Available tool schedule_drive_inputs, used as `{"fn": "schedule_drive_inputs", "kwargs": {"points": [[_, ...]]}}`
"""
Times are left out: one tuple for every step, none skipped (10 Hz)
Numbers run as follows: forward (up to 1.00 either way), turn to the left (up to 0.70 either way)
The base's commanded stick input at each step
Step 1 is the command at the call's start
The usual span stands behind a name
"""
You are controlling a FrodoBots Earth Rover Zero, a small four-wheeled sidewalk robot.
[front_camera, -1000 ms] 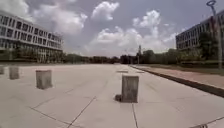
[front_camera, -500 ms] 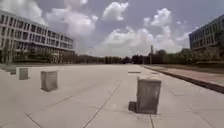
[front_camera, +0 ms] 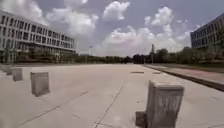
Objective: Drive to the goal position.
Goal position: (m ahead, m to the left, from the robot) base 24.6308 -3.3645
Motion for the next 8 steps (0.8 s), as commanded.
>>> {"fn": "schedule_drive_inputs", "kwargs": {"points": [[0.70,0.01],[0.70,0.01],[0.70,0.01],[0.70,0.01],[0.70,0.01],[0.70,0.01],[0.70,0.01],[0.70,0.01]]}}
